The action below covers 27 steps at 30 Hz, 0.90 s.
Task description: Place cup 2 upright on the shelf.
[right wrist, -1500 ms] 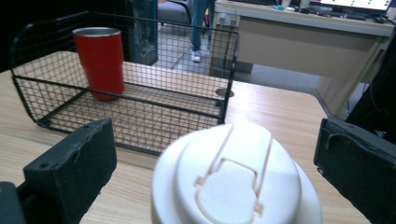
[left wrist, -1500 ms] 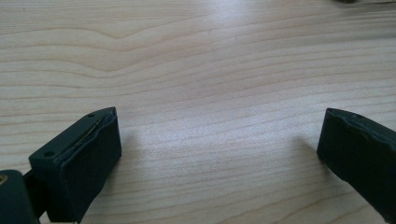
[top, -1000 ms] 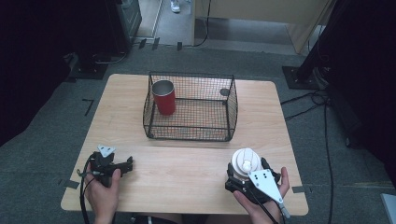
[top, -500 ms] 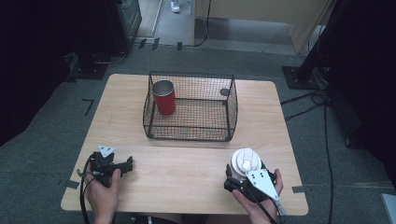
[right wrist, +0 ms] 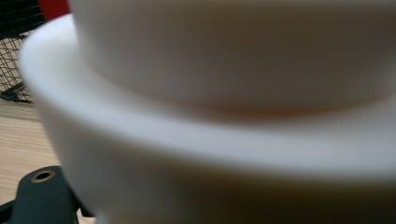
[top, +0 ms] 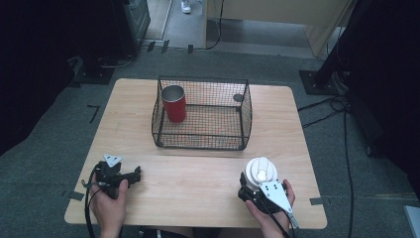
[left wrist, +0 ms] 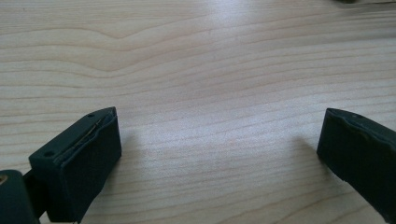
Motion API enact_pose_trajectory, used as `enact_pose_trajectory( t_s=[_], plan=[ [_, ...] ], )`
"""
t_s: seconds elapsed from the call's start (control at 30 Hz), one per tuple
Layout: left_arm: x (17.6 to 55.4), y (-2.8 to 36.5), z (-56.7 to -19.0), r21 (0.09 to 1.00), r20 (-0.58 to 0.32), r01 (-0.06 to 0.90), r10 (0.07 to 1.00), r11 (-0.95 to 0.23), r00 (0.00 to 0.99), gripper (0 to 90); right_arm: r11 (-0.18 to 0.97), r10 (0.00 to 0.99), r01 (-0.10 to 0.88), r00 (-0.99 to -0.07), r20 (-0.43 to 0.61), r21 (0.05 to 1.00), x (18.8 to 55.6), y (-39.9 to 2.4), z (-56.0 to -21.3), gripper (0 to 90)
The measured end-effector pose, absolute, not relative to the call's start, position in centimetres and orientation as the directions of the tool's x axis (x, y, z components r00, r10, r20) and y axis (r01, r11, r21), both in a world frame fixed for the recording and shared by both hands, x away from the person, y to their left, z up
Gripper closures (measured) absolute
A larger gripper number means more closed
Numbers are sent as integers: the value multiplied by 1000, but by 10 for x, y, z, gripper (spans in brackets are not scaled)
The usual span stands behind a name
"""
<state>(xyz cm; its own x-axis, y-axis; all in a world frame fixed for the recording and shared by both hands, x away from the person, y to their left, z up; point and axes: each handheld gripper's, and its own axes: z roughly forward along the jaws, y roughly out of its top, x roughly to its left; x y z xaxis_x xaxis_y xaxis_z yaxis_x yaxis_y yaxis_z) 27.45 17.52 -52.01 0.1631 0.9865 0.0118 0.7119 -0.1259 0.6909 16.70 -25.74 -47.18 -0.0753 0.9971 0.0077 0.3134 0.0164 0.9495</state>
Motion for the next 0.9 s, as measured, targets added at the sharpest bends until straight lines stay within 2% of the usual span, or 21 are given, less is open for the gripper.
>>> enact_pose_trajectory(
  t_s=[0.6,0.9],
  plan=[
    [274,175,-520,691,11,712,987,-125,163,4,9,996,286,-91,17,958,167,-254,-474,161],
    [274,175,-520,691,11,712,987,-125,163,4,4,992,257,-125,29,966,170,-246,-458,161]
  ],
)
